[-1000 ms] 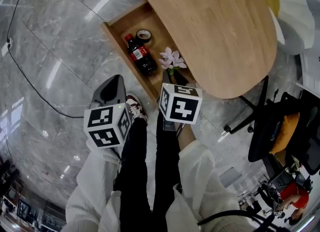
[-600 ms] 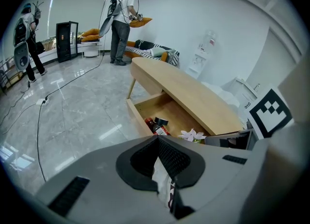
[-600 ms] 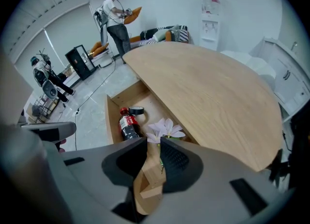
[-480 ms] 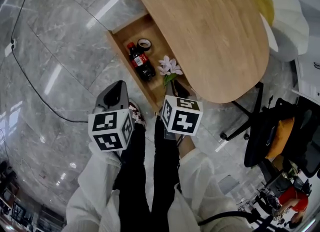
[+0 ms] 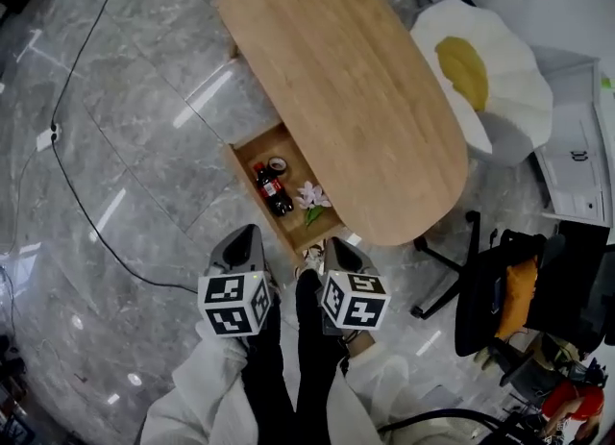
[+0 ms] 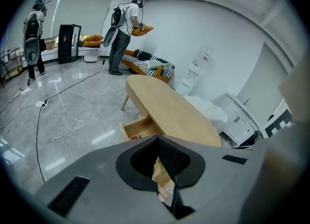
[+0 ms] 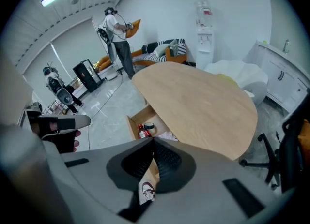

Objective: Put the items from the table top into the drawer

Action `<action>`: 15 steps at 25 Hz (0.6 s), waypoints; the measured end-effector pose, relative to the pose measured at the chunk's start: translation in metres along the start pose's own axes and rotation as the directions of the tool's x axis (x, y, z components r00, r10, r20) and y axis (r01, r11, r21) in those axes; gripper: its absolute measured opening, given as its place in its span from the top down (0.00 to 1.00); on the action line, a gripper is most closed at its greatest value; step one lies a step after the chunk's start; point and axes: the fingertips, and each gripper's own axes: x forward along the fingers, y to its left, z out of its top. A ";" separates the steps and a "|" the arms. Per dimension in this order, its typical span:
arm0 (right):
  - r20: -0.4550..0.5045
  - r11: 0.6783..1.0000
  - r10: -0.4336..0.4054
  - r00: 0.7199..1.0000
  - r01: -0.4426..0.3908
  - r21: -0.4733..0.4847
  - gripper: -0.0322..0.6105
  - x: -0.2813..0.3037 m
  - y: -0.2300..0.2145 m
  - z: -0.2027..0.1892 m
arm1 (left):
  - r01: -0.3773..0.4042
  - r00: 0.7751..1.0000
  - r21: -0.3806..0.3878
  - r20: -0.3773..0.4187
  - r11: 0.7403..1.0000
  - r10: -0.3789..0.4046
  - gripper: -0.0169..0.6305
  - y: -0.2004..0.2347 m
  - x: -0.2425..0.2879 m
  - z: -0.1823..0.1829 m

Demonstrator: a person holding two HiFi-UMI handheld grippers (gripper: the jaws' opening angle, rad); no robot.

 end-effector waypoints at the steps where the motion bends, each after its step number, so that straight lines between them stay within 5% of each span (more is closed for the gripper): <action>1: 0.012 1.000 0.016 1.000 -0.016 -0.005 0.85 -0.012 0.005 0.006 | 0.005 1.000 -0.001 0.005 1.000 -0.005 0.98 -0.006 -0.010 0.006; 10: 0.131 0.995 0.086 0.988 -0.080 -0.054 0.85 -0.115 0.027 0.075 | 0.017 0.997 0.010 0.069 1.000 -0.018 0.98 -0.051 -0.095 0.070; 15: 0.252 0.992 0.110 0.962 -0.089 -0.093 0.85 -0.172 0.024 0.127 | 0.017 0.986 0.042 0.167 0.999 -0.024 0.98 -0.077 -0.141 0.118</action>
